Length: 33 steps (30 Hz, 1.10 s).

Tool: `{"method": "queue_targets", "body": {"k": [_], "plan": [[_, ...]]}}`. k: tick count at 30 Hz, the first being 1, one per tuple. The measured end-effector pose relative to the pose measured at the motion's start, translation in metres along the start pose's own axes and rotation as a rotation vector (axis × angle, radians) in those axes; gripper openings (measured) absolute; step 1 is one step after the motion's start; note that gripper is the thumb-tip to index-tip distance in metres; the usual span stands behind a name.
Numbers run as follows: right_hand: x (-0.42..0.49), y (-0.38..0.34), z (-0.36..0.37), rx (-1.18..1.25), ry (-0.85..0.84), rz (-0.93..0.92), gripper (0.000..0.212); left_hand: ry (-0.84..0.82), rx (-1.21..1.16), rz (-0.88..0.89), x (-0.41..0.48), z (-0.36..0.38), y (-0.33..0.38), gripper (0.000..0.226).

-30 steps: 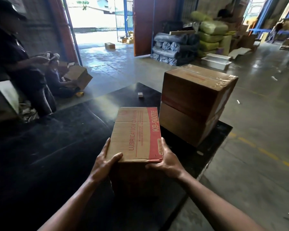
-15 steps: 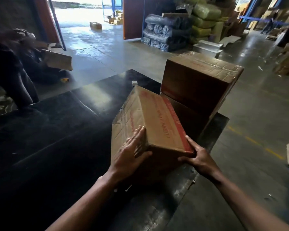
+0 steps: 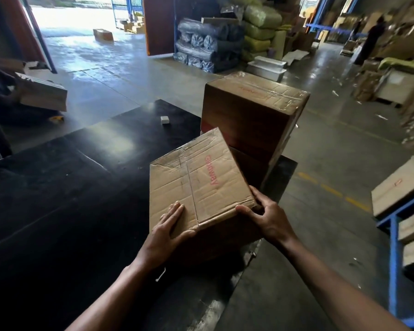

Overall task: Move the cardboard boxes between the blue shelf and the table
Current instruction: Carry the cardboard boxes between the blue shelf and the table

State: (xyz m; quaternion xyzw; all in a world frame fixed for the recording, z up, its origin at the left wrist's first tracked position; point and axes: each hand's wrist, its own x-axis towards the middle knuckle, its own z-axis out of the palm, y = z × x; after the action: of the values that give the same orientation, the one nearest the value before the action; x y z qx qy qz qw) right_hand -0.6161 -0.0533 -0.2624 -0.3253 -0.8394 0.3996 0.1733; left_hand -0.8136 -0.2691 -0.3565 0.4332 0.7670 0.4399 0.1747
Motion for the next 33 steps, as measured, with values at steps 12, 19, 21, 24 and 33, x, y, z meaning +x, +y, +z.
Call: {"method": "queue_targets", "body": {"k": [12, 19, 21, 24, 33], "plan": [[0.01, -0.007, 0.009, 0.045, -0.096, -0.011, 0.083, 0.073, -0.107, -0.353, -0.055, -0.031, -0.032, 0.103], [0.015, 0.018, 0.034, -0.16, -0.088, 0.055, 0.067, 0.08, 0.257, -0.072, -0.097, -0.054, -0.04, 0.077], [0.01, 0.026, 0.048, -0.212, -0.131, 0.089, 0.073, 0.01, 0.375, 0.0, -0.089, -0.065, -0.05, 0.077], [0.001, 0.031, 0.058, -0.243, -0.088, 0.101, 0.081, -0.167, 0.529, 0.129, -0.067, -0.085, -0.062, 0.077], [-0.038, 0.019, 0.073, -0.205, -0.13, 0.071, 0.105, 0.102, 0.63, 0.326, -0.056, -0.045, -0.042, 0.066]]}}
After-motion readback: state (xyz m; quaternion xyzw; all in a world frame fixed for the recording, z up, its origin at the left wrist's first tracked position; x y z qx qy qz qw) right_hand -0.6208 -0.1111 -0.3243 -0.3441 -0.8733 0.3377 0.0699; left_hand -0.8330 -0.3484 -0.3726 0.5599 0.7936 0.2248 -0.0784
